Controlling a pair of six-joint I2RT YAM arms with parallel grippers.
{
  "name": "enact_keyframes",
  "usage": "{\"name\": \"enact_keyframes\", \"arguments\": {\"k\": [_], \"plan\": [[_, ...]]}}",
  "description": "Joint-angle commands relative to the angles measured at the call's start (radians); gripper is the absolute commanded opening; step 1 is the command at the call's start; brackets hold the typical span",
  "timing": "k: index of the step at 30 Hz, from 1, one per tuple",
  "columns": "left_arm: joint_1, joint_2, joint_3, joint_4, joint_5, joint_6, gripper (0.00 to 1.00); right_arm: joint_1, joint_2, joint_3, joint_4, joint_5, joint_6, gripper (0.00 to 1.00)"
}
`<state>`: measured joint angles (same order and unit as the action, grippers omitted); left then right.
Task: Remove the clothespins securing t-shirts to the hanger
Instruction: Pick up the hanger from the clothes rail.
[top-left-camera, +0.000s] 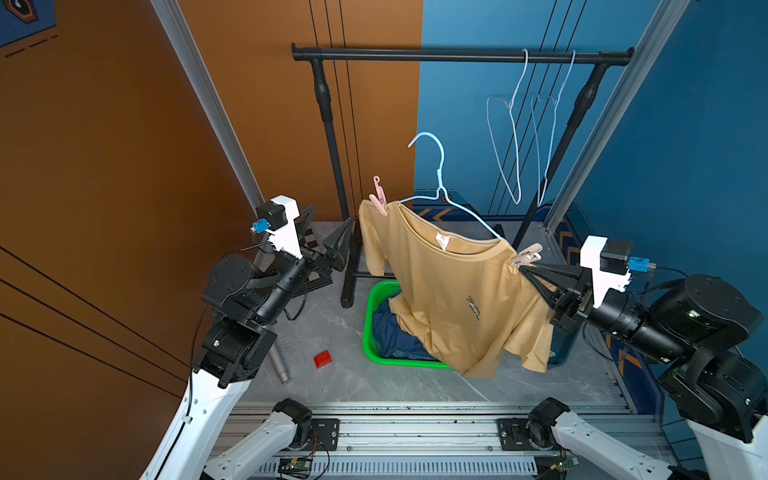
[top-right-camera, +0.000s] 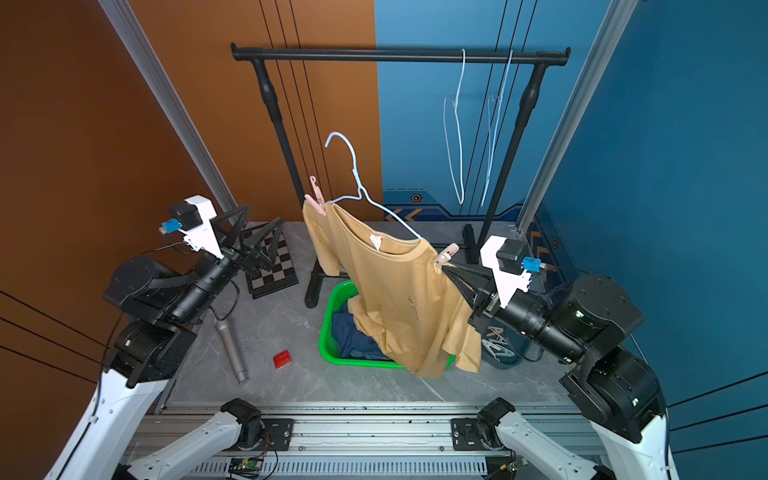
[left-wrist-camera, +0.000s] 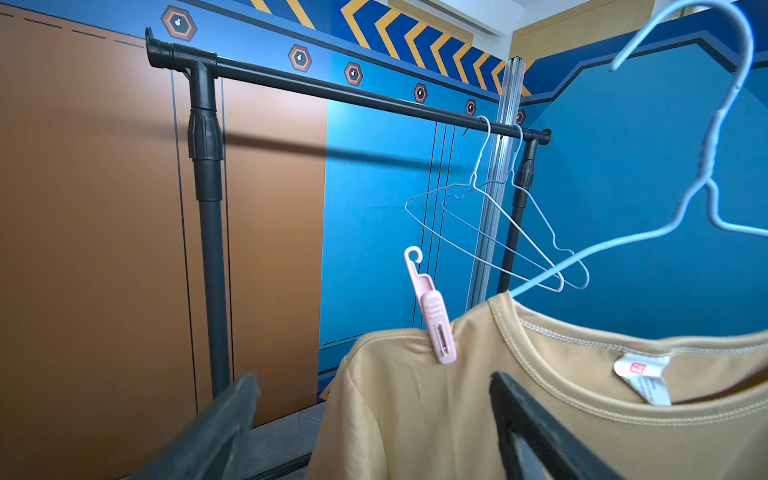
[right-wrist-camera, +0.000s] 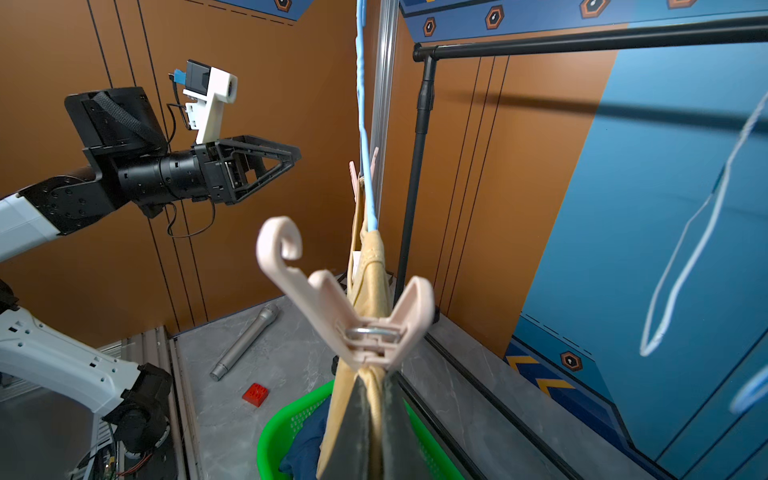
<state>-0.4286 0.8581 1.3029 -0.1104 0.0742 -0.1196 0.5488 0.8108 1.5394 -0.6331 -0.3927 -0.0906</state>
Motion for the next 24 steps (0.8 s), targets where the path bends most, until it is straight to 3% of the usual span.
{"name": "enact_keyframes", "arguments": {"k": [1, 6, 8, 10, 13, 17, 24], "plan": [[-0.012, -0.008, -0.011, -0.013, -0.017, 0.023, 0.89, -0.014, 0.008, -0.023, 0.182, -0.051, -0.047, 0.0], [-0.016, -0.009, -0.022, -0.015, -0.018, 0.021, 0.9, -0.166, 0.094, -0.028, 0.259, -0.224, -0.011, 0.0], [-0.016, -0.008, -0.025, -0.014, -0.021, 0.023, 0.9, -0.268, 0.132, -0.033, 0.369, -0.325, 0.073, 0.0], [-0.018, -0.005, -0.027, -0.014, -0.024, 0.026, 0.9, -0.379, 0.185, -0.048, 0.587, -0.437, 0.244, 0.0], [-0.019, 0.0, -0.026, -0.014, -0.029, 0.029, 0.89, -0.397, 0.268, -0.014, 0.754, -0.498, 0.344, 0.0], [-0.021, -0.002, -0.028, -0.015, -0.036, 0.037, 0.9, -0.397, 0.35, 0.047, 0.81, -0.577, 0.418, 0.0], [-0.02, -0.022, -0.044, -0.03, -0.048, 0.046, 0.9, -0.402, 0.21, -0.188, 0.812, -0.58, 0.417, 0.0]]}}
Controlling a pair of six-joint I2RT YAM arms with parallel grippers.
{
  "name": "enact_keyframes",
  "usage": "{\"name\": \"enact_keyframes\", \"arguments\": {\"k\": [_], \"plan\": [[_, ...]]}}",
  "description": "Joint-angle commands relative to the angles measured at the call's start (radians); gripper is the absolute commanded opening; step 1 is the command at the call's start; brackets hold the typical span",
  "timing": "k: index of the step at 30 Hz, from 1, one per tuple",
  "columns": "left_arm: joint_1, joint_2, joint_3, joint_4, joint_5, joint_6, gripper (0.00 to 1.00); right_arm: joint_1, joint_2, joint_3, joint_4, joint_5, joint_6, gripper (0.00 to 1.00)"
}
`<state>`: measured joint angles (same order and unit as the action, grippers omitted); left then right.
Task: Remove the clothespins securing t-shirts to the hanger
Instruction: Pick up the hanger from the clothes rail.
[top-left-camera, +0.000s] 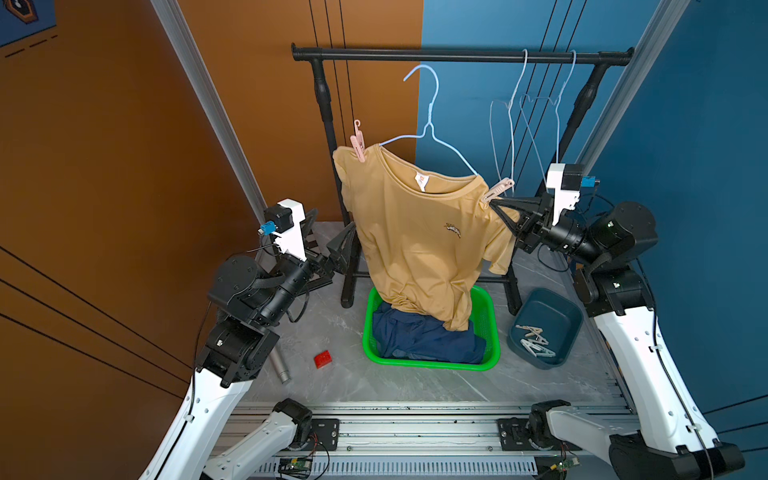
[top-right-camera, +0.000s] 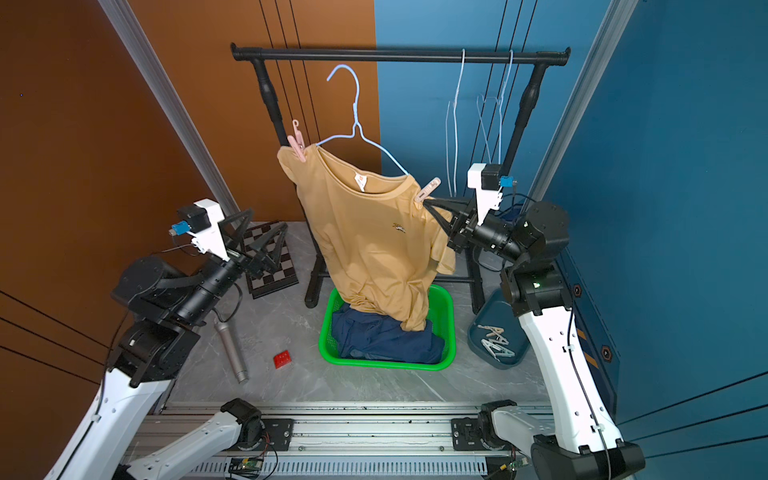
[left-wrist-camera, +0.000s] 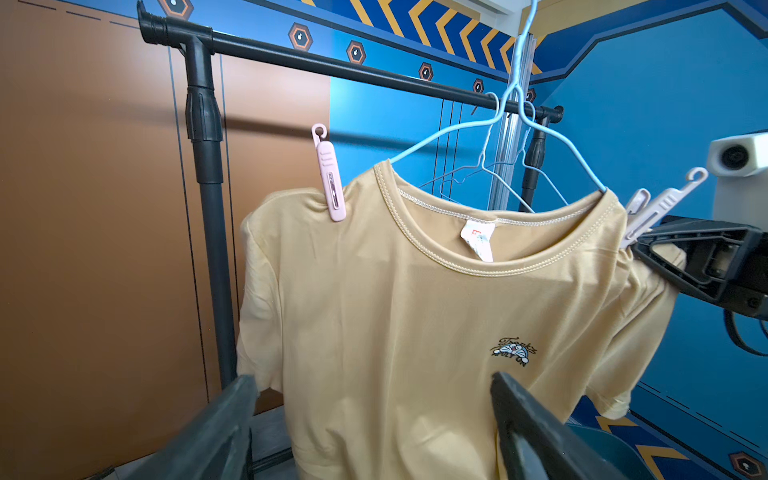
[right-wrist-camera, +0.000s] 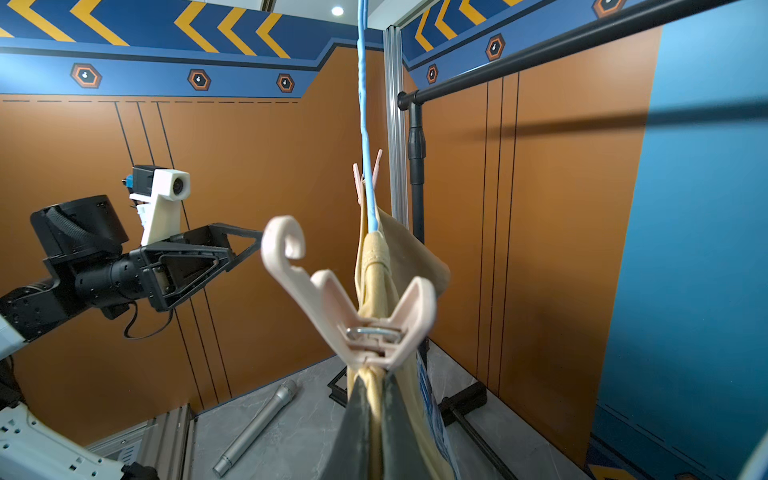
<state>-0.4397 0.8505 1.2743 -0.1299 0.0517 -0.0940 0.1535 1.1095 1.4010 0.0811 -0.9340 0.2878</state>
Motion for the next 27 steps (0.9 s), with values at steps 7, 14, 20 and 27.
{"name": "enact_keyframes", "arguments": {"k": [7, 14, 20, 27], "plan": [[-0.01, -0.01, -0.017, -0.013, -0.023, 0.025, 0.9, -0.045, -0.244, -0.14, -0.075, -0.036, -0.001, 0.0], [-0.012, -0.028, -0.025, -0.018, -0.028, 0.025, 0.9, -0.068, -0.366, -0.295, -0.084, -0.057, 0.082, 0.0], [-0.014, -0.054, -0.039, -0.033, -0.036, 0.023, 0.9, -0.103, -0.426, -0.432, -0.085, -0.066, 0.088, 0.0], [-0.018, -0.058, -0.051, -0.04, -0.032, 0.013, 0.9, -0.134, -0.405, -0.568, 0.014, -0.077, 0.067, 0.0]]}}
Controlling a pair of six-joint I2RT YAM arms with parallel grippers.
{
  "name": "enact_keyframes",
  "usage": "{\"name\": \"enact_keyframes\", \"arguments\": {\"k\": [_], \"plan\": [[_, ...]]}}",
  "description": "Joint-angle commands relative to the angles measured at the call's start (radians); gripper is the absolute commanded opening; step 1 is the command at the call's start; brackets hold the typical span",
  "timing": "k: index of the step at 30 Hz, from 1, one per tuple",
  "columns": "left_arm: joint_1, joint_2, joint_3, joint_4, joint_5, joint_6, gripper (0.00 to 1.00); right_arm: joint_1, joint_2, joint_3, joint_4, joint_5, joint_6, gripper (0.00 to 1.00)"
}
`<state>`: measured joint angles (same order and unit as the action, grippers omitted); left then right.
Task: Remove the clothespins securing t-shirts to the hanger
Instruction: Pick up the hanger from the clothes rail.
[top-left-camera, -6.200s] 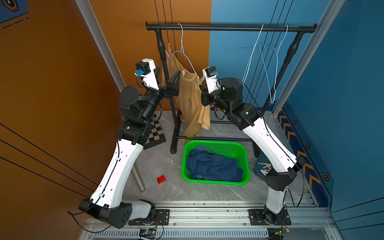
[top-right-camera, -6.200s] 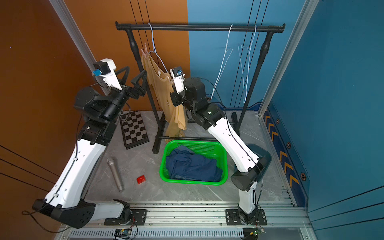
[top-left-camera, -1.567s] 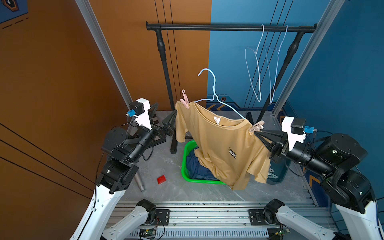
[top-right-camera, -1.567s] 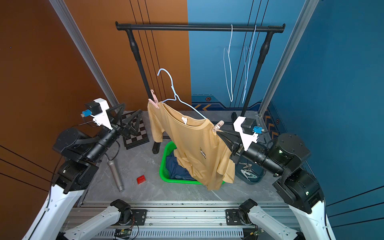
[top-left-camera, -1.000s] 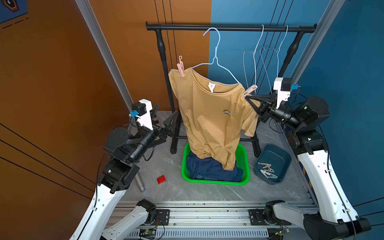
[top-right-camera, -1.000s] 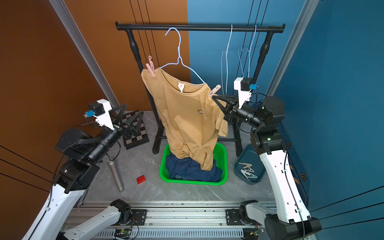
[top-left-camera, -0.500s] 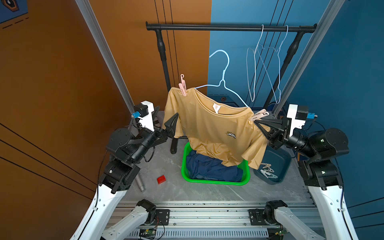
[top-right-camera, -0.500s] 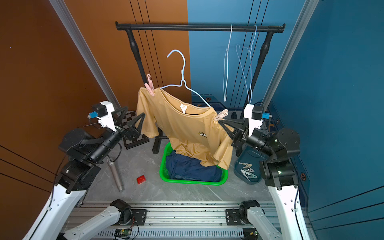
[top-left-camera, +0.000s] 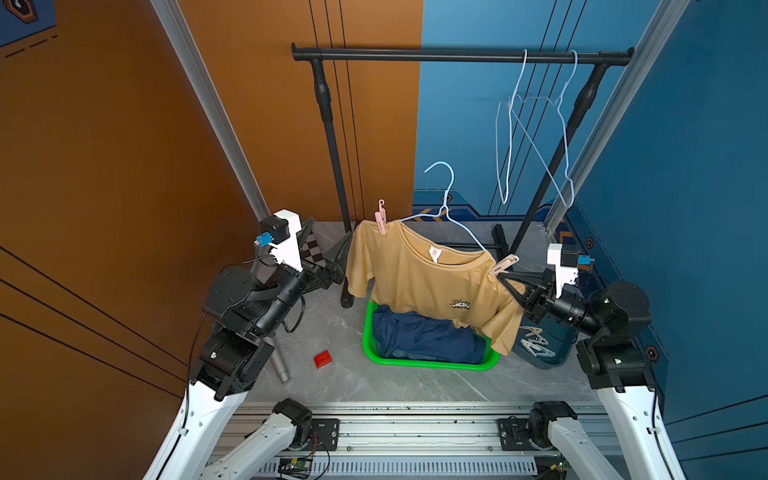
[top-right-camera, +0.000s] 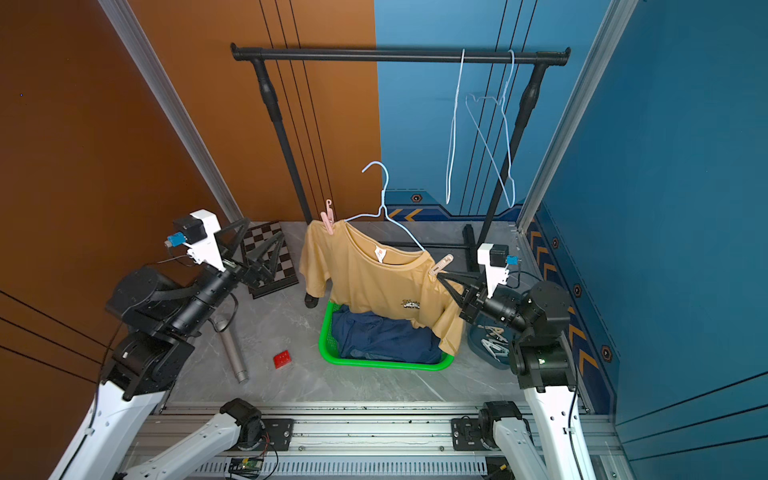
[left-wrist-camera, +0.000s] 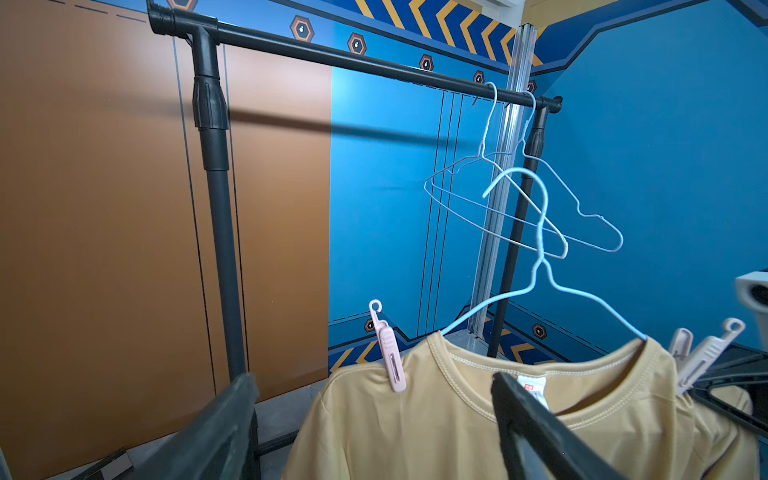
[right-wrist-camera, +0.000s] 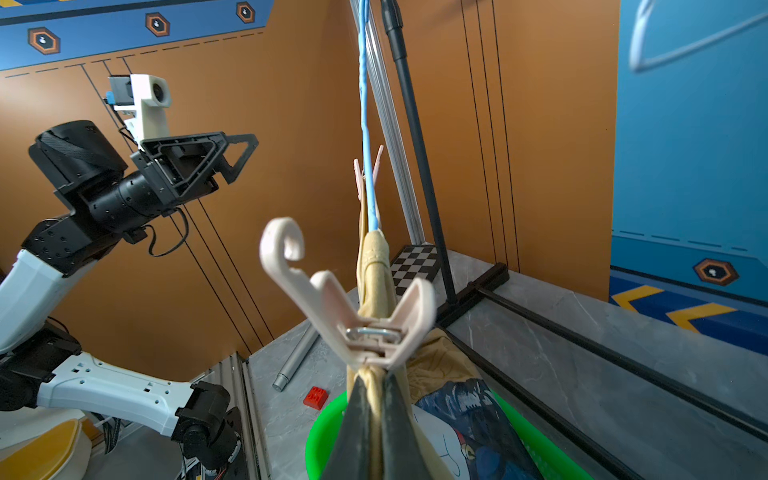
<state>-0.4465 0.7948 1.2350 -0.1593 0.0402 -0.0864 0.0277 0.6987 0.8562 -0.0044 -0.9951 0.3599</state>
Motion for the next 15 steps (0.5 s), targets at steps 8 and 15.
{"name": "enact_keyframes", "arguments": {"k": [8, 15], "plan": [[-0.041, 0.025, -0.038, -0.014, 0.024, -0.018, 0.88, -0.002, 0.004, -0.116, 0.17, -0.035, -0.054, 0.0], [-0.164, 0.059, -0.091, 0.019, -0.011, -0.006, 0.88, 0.018, -0.14, -0.275, 0.092, 0.02, -0.151, 0.0]]}}
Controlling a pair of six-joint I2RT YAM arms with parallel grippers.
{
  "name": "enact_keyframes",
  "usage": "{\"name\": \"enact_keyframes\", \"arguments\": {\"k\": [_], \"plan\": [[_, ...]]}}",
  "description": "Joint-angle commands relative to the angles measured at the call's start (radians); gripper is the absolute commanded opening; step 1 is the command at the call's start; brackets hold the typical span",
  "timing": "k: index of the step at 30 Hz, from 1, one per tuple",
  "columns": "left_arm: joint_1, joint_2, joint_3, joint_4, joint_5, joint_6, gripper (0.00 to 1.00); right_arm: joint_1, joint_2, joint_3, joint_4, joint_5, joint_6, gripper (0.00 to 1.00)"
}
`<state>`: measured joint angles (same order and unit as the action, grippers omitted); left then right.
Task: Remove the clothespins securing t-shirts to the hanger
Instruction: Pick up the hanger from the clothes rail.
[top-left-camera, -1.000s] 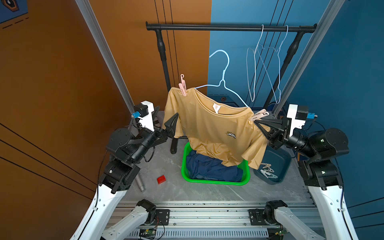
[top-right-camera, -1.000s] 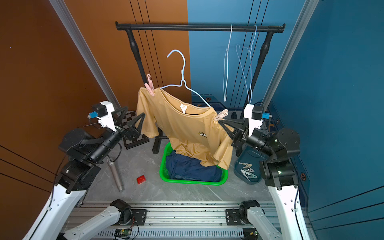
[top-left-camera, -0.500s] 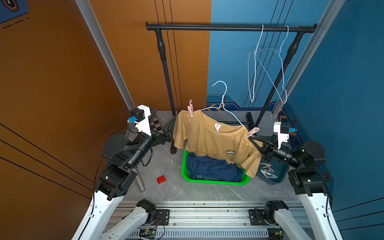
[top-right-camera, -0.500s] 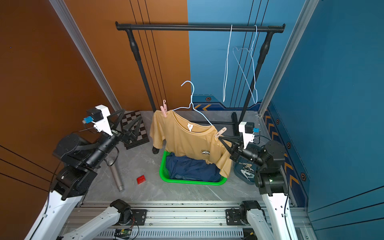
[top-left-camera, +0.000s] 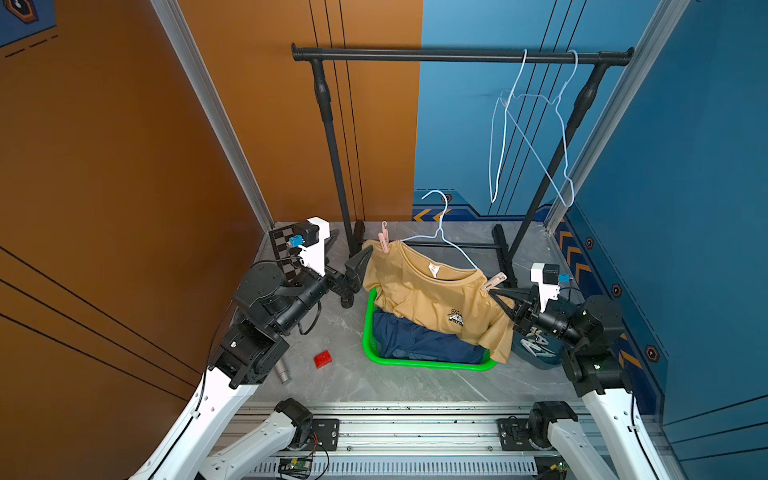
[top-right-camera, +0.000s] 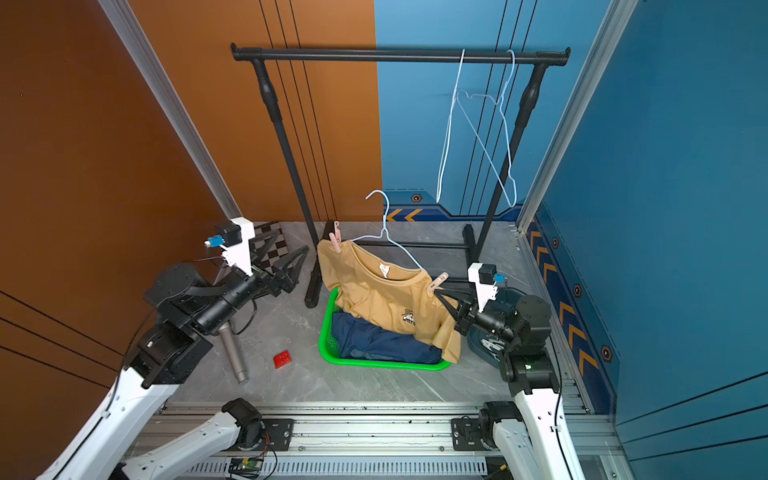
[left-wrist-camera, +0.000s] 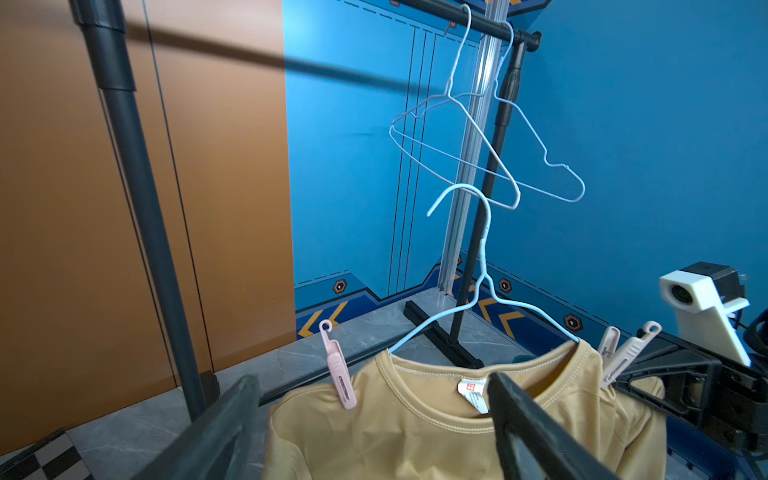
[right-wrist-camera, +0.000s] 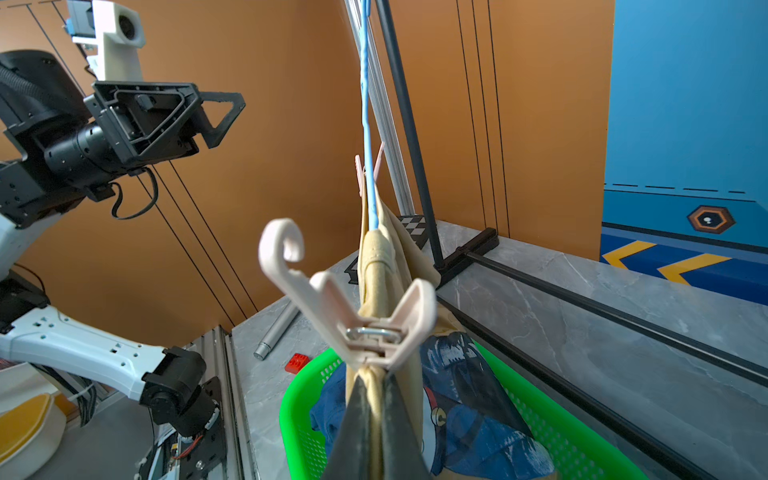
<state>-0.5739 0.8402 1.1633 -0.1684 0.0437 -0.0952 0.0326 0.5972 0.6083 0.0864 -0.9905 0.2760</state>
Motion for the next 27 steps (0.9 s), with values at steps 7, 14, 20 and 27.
{"name": "enact_keyframes", "arguments": {"k": [7, 14, 20, 27], "plan": [[-0.145, 0.123, -0.021, 0.124, 0.002, -0.012, 0.87, 0.057, -0.035, -0.074, -0.05, 0.048, -0.16, 0.0], [-0.191, 0.244, 0.026, 0.188, 0.048, -0.053, 0.79, 0.073, 0.008, -0.066, -0.066, 0.061, -0.22, 0.0], [-0.191, 0.329, 0.058, 0.251, 0.054, -0.124, 0.63, 0.087, 0.019, -0.049, -0.093, 0.067, -0.256, 0.0], [-0.196, 0.414, 0.11, 0.262, 0.066, -0.166, 0.49, 0.089, 0.016, -0.033, -0.116, 0.074, -0.273, 0.0]]}}
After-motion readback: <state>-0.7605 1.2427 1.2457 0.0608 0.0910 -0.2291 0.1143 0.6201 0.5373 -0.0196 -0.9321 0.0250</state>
